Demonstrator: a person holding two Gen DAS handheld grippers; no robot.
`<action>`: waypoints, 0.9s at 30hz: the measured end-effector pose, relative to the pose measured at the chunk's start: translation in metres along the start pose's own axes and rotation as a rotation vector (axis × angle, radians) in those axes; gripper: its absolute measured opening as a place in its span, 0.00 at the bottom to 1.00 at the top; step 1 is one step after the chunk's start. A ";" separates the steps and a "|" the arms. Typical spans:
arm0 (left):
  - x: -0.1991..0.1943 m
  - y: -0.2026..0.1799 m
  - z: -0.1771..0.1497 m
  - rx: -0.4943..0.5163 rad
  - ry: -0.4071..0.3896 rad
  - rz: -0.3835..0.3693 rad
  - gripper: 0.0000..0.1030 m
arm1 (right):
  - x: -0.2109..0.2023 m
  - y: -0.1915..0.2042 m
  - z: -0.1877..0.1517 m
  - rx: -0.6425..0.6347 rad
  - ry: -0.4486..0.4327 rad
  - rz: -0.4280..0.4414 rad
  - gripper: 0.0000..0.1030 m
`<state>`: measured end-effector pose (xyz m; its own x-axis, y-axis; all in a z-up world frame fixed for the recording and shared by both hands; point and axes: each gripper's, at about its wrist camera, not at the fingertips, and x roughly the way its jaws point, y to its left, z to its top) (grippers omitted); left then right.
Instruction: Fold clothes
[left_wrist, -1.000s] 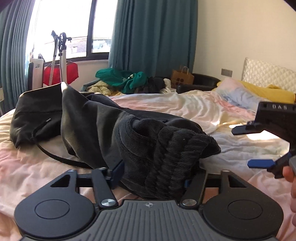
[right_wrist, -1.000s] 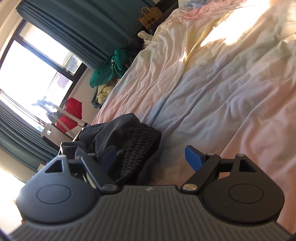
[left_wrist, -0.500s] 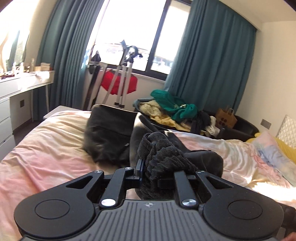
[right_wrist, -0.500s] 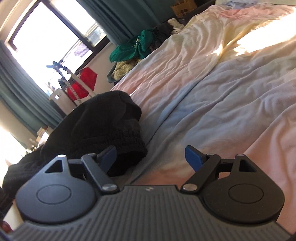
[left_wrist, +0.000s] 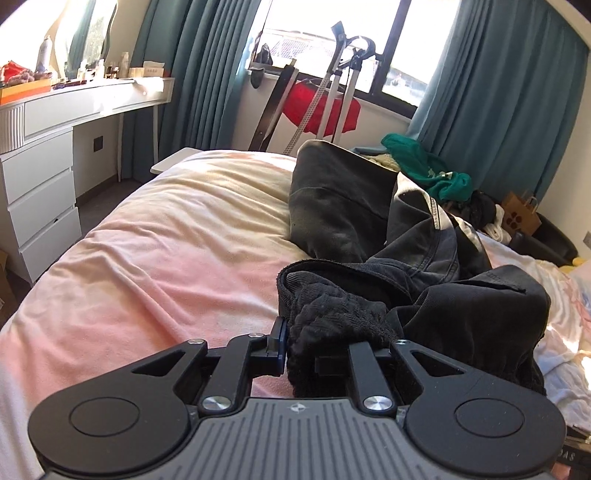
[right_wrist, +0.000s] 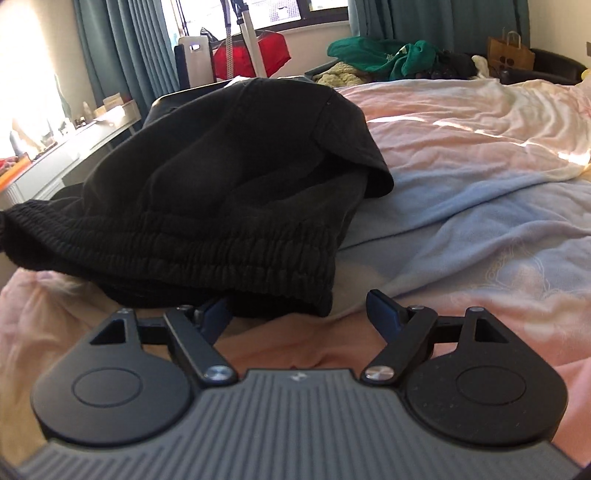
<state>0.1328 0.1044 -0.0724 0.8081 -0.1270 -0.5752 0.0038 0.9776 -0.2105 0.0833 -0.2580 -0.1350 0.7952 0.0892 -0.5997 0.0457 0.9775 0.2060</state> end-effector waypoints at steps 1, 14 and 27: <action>0.002 -0.003 -0.001 0.022 -0.003 0.007 0.15 | 0.004 -0.003 0.001 0.013 -0.013 -0.017 0.70; -0.006 -0.031 -0.019 0.351 0.025 0.036 0.45 | -0.039 -0.005 0.019 0.084 -0.261 0.003 0.11; -0.051 -0.117 -0.089 1.001 -0.101 0.120 0.60 | -0.083 -0.009 0.031 0.011 -0.201 -0.070 0.11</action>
<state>0.0387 -0.0187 -0.0889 0.8815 -0.0496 -0.4695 0.3742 0.6800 0.6306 0.0357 -0.2805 -0.0631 0.8945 -0.0204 -0.4465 0.1111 0.9778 0.1779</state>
